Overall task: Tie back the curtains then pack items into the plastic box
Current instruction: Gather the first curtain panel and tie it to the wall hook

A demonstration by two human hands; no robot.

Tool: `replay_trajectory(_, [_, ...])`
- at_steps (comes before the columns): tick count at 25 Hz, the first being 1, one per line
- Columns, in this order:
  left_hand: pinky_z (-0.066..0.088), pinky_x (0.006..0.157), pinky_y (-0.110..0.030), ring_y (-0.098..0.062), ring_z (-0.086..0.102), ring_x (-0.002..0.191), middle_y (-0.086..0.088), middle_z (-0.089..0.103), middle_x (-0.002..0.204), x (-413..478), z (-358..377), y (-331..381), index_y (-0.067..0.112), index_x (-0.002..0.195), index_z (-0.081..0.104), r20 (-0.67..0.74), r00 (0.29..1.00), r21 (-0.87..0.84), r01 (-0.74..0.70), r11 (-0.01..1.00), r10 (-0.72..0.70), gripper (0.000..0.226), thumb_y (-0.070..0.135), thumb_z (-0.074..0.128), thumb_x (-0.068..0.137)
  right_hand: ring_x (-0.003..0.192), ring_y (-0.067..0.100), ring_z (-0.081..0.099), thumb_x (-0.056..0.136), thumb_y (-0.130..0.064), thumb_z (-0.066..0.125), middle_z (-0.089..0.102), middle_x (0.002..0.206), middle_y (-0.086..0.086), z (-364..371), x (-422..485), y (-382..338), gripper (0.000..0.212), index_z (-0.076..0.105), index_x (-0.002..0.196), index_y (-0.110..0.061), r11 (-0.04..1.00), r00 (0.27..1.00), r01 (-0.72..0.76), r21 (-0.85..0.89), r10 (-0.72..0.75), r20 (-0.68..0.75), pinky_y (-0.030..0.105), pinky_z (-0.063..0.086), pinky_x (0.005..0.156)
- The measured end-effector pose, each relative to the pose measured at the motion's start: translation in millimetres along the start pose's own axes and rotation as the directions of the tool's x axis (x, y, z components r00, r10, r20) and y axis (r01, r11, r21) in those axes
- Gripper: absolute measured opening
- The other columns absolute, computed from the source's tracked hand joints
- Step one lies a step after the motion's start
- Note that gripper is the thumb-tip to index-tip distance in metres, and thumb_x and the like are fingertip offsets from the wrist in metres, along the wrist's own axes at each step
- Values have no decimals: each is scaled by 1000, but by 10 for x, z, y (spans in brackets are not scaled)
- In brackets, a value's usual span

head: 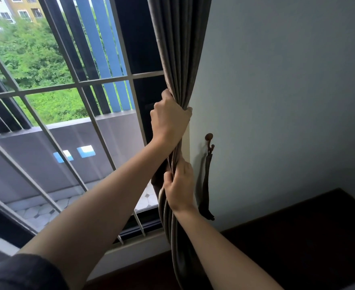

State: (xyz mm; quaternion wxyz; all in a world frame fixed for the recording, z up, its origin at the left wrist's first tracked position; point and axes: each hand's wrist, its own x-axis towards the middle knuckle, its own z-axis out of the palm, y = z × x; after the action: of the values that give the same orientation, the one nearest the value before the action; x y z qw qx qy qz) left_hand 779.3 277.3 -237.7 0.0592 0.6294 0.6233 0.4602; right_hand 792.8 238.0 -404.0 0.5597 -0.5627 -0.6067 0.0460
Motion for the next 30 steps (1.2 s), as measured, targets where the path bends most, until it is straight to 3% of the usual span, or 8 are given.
replay_trajectory(10, [40, 68, -25, -16, 52, 82, 4, 55, 88, -7, -20, 90, 9, 113, 52, 42, 999, 30, 15, 999, -16, 49, 31, 72, 74, 89, 26, 61, 78, 0, 54, 67, 106, 15, 28, -32, -10, 45, 54, 123, 2, 997, 995, 51, -57, -55, -84, 36, 54, 80])
replay_trajectory(12, [41, 66, -27, -21, 56, 84, -1, 58, 88, 17, -33, 87, 8, 110, 51, 46, 999, 39, 23, 999, -24, 40, 20, 67, 75, 91, 25, 60, 79, -3, 52, 67, 107, 15, 26, -25, -33, 45, 55, 123, 2, 997, 996, 54, -63, -58, -67, 36, 53, 82])
replay_trajectory(16, [42, 66, -31, -29, 56, 85, -9, 63, 92, 48, -55, 8, 8, 106, 53, 12, 999, 45, 49, 998, -49, 32, 4, 51, 74, 117, 13, 52, 86, -28, 48, 58, 127, 8, -147, -53, 204, 57, 42, 137, -5, 948, 989, 39, 315, -82, 125, 29, 43, 100])
replay_trajectory(19, [39, 70, -29, -27, 48, 81, -7, 61, 90, 69, -62, -27, 8, 105, 55, -11, 998, 39, 61, 997, -61, 31, 4, 49, 75, 124, 14, 50, 92, -35, 41, 56, 131, 5, -227, -87, 615, 50, 46, 134, -8, 861, 977, -201, 468, 211, 30, 31, 42, 104])
replay_trajectory(21, [36, 69, -28, -23, 46, 77, -2, 56, 84, 63, -49, -3, 9, 104, 55, -10, 999, 44, 54, 998, -54, 29, 4, 50, 76, 115, 19, 55, 93, -32, 42, 60, 119, 1, -185, 22, 919, 39, 54, 122, -10, 851, 893, -427, 306, 449, -3, 31, 45, 93])
replay_trajectory(24, [38, 69, -27, -22, 46, 75, 3, 51, 78, -16, -39, 35, 10, 102, 56, -5, 999, 33, 34, 999, -33, 26, 5, 53, 77, 105, 29, 56, 87, -20, 54, 58, 112, 10, -50, 250, 1338, 26, 54, 110, -8, 786, 775, -614, -69, 617, 134, 26, 38, 80])
replay_trajectory(27, [40, 68, -27, -20, 46, 74, 6, 48, 74, -95, -65, 36, 9, 104, 57, -16, 1000, 6, 3, 1000, -2, 26, 7, 56, 78, 113, 35, 52, 85, -21, 57, 45, 131, 17, 101, 401, 1557, 15, 62, 98, -14, 728, 675, -626, -280, 686, 271, 34, 45, 91])
replay_trajectory(30, [48, 72, -31, -21, 50, 75, 5, 52, 76, -46, -81, -3, 9, 104, 57, -27, 1000, 1, -8, 1000, 8, 26, 7, 56, 77, 121, 36, 46, 86, -33, 55, 40, 139, 14, 295, 450, 1582, 33, 62, 115, -18, 741, 611, -531, -411, 671, 420, 44, 42, 101])
